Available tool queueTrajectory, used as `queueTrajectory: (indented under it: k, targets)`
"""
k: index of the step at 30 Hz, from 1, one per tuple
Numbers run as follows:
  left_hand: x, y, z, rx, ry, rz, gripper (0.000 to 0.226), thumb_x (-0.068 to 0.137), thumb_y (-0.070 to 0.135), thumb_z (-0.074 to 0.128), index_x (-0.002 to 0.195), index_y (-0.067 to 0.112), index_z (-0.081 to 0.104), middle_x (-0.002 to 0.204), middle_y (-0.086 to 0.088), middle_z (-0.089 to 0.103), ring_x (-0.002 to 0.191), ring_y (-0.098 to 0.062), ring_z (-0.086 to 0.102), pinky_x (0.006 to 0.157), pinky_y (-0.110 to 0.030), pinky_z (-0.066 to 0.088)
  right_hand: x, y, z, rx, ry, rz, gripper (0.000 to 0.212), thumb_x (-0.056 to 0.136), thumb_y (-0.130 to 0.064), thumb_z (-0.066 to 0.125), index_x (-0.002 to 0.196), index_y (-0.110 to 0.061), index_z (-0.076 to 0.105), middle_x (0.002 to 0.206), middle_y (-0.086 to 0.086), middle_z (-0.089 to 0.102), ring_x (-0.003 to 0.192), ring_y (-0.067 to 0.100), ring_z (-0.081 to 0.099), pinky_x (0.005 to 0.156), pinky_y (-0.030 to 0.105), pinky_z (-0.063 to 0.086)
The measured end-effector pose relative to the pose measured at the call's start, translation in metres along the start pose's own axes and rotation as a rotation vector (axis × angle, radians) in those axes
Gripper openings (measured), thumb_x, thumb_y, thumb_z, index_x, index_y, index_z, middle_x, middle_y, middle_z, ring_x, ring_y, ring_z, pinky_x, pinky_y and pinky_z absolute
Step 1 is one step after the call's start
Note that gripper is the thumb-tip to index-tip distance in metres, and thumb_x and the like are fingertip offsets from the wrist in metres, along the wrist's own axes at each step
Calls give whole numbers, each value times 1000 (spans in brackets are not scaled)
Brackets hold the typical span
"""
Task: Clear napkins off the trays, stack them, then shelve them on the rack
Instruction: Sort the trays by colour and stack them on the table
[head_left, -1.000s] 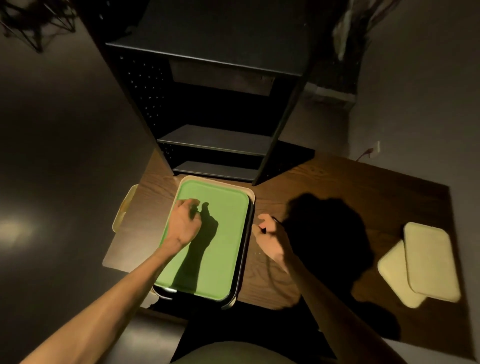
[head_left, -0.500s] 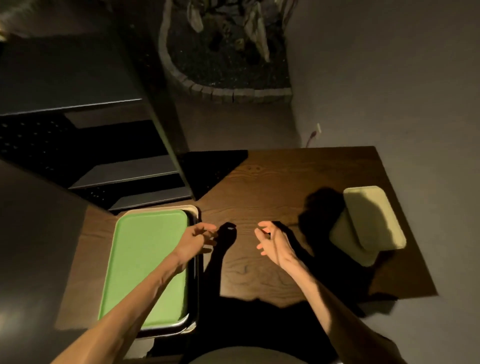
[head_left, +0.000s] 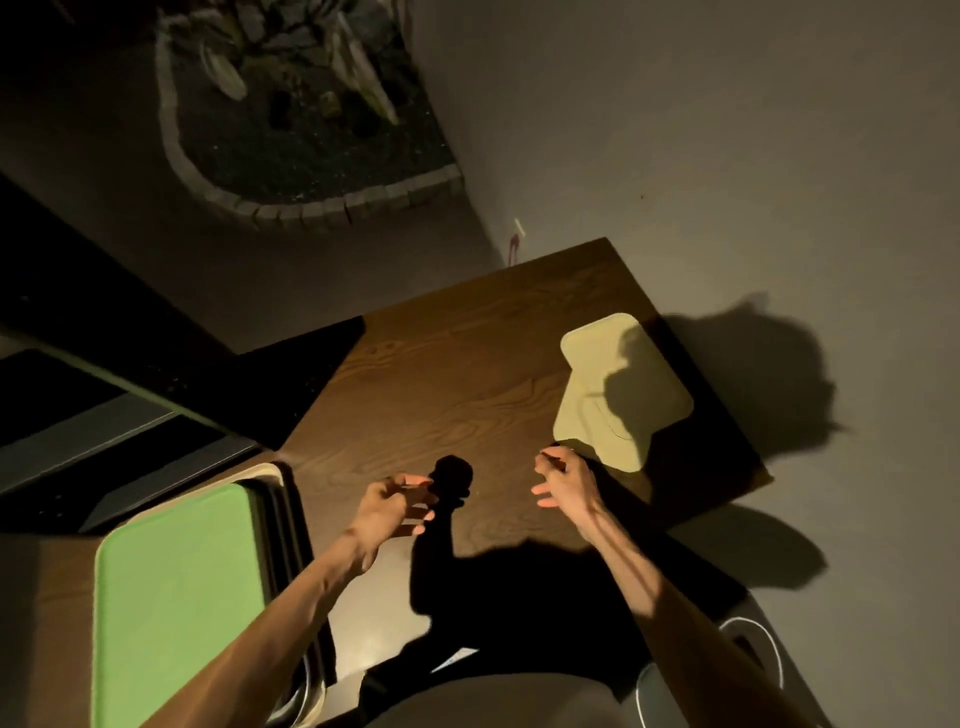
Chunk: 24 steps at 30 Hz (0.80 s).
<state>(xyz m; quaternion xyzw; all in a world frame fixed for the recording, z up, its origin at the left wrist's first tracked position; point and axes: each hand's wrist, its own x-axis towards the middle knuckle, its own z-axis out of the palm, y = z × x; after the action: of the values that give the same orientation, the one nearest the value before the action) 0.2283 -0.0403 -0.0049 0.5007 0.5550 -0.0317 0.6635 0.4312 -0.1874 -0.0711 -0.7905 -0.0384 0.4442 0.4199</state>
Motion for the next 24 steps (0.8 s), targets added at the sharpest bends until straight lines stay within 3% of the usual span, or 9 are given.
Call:
queueTrajectory:
  k: [5, 8, 14, 18, 22, 24]
  targets:
    - [6, 0, 28, 32, -30, -35, 23, 97, 4, 48, 113, 8, 64, 106, -21, 72, 84, -30, 68, 71, -35, 55, 20, 18, -35, 303, 111, 124, 44, 102, -20, 51, 142, -4, 41, 120, 19, 65, 73, 23, 68, 51, 26, 59]
    - [10, -3, 40, 45, -57, -48, 24, 95, 2, 51, 114, 6, 65, 102, -20, 72, 83, -30, 67, 74, -37, 55, 34, 19, -53, 494, 200, 180, 55, 102, -25, 50, 148, -2, 29, 130, 26, 59, 94, 37, 68, 58, 33, 58]
    - [11, -8, 54, 80, -99, -55, 24, 94, 1, 53, 114, 5, 66, 109, -24, 70, 83, -30, 66, 73, -39, 54, 61, 16, -78, 796, 212, 282, 47, 99, -27, 56, 132, 5, 47, 133, 28, 56, 115, 39, 63, 90, 41, 56]
    - [11, -5, 63, 130, -95, -57, 26, 95, -2, 50, 114, 4, 65, 110, -24, 70, 88, -32, 67, 81, -43, 55, 72, 20, -86, 904, 225, 286, 40, 97, -19, 60, 131, 0, 49, 126, 25, 61, 107, 33, 66, 84, 36, 58]
    - [11, -1, 69, 144, -106, -63, 25, 94, -1, 52, 114, 5, 65, 112, -24, 70, 90, -31, 67, 83, -44, 55, 82, 26, -93, 891, 235, 326, 32, 97, -12, 54, 124, 5, 56, 119, 21, 68, 102, 30, 68, 66, 29, 62]
    - [12, -1, 73, 147, -107, -63, 25, 94, -1, 51, 114, 5, 65, 111, -24, 70, 90, -32, 67, 88, -47, 53, 82, 28, -94, 842, 152, 330, 31, 97, -14, 53, 121, 6, 58, 115, 16, 69, 102, 27, 67, 79, 31, 60]
